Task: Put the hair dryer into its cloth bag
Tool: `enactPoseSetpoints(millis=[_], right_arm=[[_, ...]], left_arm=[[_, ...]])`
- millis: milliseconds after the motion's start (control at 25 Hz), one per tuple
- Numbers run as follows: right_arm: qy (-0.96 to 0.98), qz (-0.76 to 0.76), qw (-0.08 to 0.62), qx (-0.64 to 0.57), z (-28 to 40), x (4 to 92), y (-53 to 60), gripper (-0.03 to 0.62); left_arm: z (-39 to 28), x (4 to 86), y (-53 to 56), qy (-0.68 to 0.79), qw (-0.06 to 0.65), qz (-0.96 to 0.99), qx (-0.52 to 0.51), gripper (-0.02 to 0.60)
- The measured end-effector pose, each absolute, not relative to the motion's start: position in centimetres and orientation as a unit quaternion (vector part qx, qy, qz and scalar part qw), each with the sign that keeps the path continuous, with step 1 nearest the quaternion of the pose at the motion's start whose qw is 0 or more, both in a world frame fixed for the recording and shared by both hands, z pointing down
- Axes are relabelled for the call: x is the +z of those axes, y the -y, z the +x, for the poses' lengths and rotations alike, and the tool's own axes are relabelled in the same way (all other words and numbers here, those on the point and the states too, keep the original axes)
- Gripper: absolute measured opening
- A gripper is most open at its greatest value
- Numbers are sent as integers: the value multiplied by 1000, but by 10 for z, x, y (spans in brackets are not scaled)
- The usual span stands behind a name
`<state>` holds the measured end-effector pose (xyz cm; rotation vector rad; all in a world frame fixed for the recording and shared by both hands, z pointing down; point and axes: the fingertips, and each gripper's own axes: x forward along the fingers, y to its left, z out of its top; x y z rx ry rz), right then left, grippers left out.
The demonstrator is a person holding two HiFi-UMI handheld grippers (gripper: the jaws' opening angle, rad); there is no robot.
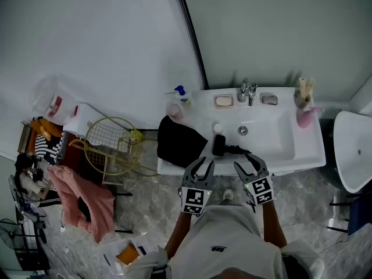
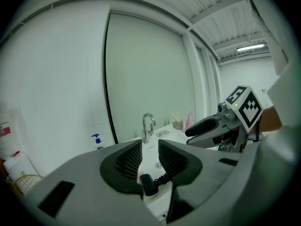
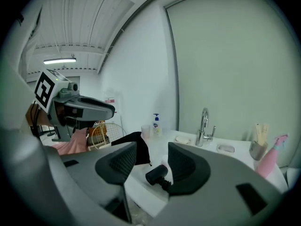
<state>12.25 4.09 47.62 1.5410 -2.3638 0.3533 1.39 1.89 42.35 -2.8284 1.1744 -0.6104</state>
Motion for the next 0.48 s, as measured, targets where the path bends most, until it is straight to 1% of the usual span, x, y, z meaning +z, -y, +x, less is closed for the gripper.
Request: enactPoseSetpoints(millis=[280,480], right_arm=[[830,520,147,138,129,489,-21,223],[825,523,154,152,134,501,-21,222]], left_arm=[[13,441,-12,-389,-16,-894,-221,120],[23,444,-5,-378,-19,-898,-223,112]])
